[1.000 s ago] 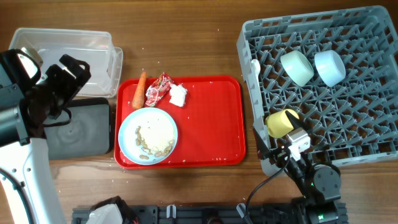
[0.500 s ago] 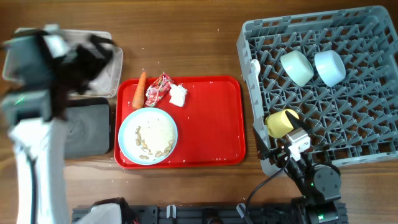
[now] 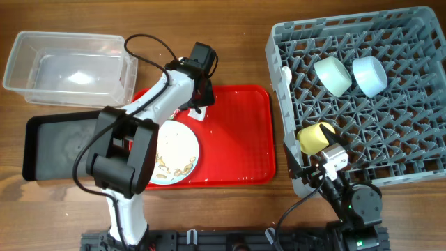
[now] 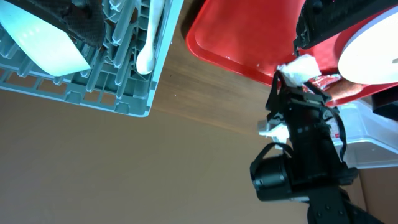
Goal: Sort waste into correct bins and load items into the dishwasher rack
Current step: 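Grasp the white tissue with the left gripper and drop it in the clear bin, then grasp the red wrapper with the left gripper and drop it in the clear bin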
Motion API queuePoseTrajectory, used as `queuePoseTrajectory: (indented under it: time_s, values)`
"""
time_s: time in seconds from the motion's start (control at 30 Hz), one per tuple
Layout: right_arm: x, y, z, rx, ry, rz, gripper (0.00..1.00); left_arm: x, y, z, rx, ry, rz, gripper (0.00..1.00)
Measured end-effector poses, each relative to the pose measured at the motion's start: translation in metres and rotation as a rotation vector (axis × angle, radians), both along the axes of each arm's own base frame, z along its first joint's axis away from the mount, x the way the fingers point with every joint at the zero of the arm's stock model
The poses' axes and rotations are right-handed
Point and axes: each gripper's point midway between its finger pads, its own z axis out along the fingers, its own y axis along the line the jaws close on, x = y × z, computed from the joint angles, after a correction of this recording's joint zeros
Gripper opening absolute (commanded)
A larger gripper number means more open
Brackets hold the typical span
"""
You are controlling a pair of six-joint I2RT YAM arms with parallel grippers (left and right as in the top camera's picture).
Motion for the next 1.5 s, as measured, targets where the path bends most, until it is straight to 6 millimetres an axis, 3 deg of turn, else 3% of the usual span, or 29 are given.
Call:
queuePoseTrajectory:
  time_s: [0.03, 0.17, 0.2, 0.27, 0.3, 0.37, 0.43, 0.47, 0.5, 0.57, 0.63, 0.73, 0.8, 0.87, 0.9, 1.0, 1.17, 1.23, 1.4, 1.43, 1.5]
  values:
    - [0.0, 0.0, 0.0, 0.0, 0.0, 0.0, 1.0, -0.001, 0.001, -0.003, 0.004, 0.008, -0.001, 0.04]
    - [0.0, 0.0, 0.0, 0.0, 0.0, 0.0, 1.0, -0.014, 0.009, 0.005, 0.031, 0.079, 0.008, 0.05]
    - [0.0, 0.0, 0.0, 0.0, 0.0, 0.0, 1.0, -0.008, 0.015, 0.022, 0.027, 0.075, 0.027, 0.11]
    - [0.0, 0.0, 0.0, 0.0, 0.0, 0.0, 1.0, 0.023, 0.035, 0.077, -0.023, -0.057, 0.094, 0.11]
    - [0.0, 0.0, 0.0, 0.0, 0.0, 0.0, 1.0, 0.035, 0.051, 0.104, -0.044, -0.13, 0.138, 0.09]
    - [0.0, 0.0, 0.0, 0.0, 0.0, 0.0, 1.0, 0.054, 0.115, 0.165, -0.037, -0.301, 0.281, 0.04]
    - [0.0, 0.0, 0.0, 0.0, 0.0, 0.0, 1.0, 0.064, 0.174, 0.183, -0.003, -0.378, 0.413, 0.04]
    - [0.0, 0.0, 0.0, 0.0, 0.0, 0.0, 1.0, 0.073, 0.207, 0.177, 0.014, -0.397, 0.483, 0.46]
    - [0.0, 0.0, 0.0, 0.0, 0.0, 0.0, 1.0, 0.077, 0.226, 0.167, 0.028, -0.395, 0.522, 1.0]
    - [0.0, 0.0, 0.0, 0.0, 0.0, 0.0, 1.0, 0.093, 0.251, 0.152, 0.036, -0.426, 0.571, 1.0]
    - [0.0, 0.0, 0.0, 0.0, 0.0, 0.0, 1.0, 0.103, 0.262, 0.148, 0.046, -0.455, 0.566, 1.0]
    - [0.0, 0.0, 0.0, 0.0, 0.0, 0.0, 1.0, 0.107, 0.261, 0.164, 0.064, -0.477, 0.524, 1.0]
    - [0.0, 0.0, 0.0, 0.0, 0.0, 0.0, 1.0, 0.096, 0.254, 0.182, 0.066, -0.464, 0.5, 0.97]
    - [0.0, 0.0, 0.0, 0.0, 0.0, 0.0, 1.0, 0.086, 0.246, 0.185, 0.062, -0.433, 0.483, 0.94]
    - [0.0, 0.0, 0.0, 0.0, 0.0, 0.0, 1.0, 0.07, 0.232, 0.179, 0.041, -0.355, 0.452, 0.93]
    - [0.0, 0.0, 0.0, 0.0, 0.0, 0.0, 1.0, 0.051, 0.186, 0.151, -0.027, -0.225, 0.331, 0.89]
    - [0.0, 0.0, 0.0, 0.0, 0.0, 0.0, 1.0, 0.007, 0.065, 0.077, -0.051, -0.024, -0.11, 0.93]
    - [0.0, 0.0, 0.0, 0.0, 0.0, 0.0, 1.0, -0.005, 0.033, 0.053, 0.02, -0.011, -0.258, 0.95]
    - [0.0, 0.0, 0.0, 0.0, 0.0, 0.0, 1.0, 0.001, 0.035, 0.012, 0.122, -0.012, -0.315, 0.92]
    - [0.0, 0.0, 0.0, 0.0, 0.0, 0.0, 1.0, 0.007, 0.037, 0.005, 0.127, -0.022, -0.31, 0.86]
    - [0.0, 0.0, 0.0, 0.0, 0.0, 0.0, 1.0, 0.011, 0.04, -0.007, 0.136, -0.015, -0.31, 0.55]
